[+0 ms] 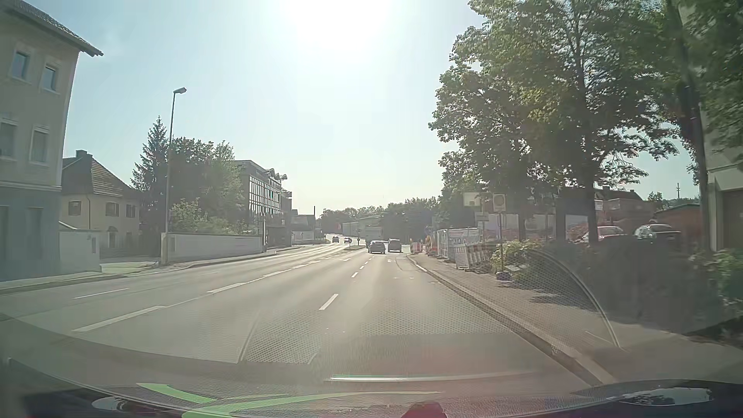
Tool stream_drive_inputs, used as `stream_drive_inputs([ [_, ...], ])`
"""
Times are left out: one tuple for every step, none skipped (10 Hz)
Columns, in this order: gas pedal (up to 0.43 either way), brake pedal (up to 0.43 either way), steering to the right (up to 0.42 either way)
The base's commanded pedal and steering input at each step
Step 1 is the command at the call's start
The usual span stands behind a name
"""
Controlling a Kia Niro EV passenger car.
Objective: Follow the waypoints while adhering to traffic rules and regulations
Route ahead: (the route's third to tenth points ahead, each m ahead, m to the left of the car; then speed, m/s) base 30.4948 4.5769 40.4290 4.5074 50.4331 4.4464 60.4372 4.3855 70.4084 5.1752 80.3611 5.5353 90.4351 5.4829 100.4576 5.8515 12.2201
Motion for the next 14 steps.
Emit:
stream_drive_inputs([
  [0.000,0.213,-0.002],
  [0.000,0.213,-0.001],
  [0.000,0.213,0.000],
  [0.000,0.213,0.000],
  [0.000,0.220,0.000],
  [0.000,0.232,0.000],
  [0.000,0.238,0.000],
  [0.000,0.238,0.000],
  [0.000,0.250,0.000],
  [0.000,0.256,0.000],
  [0.000,0.256,0.000],
  [0.000,0.256,0.000],
  [0.000,0.256,0.000],
  [0.000,0.256,0.000],
])
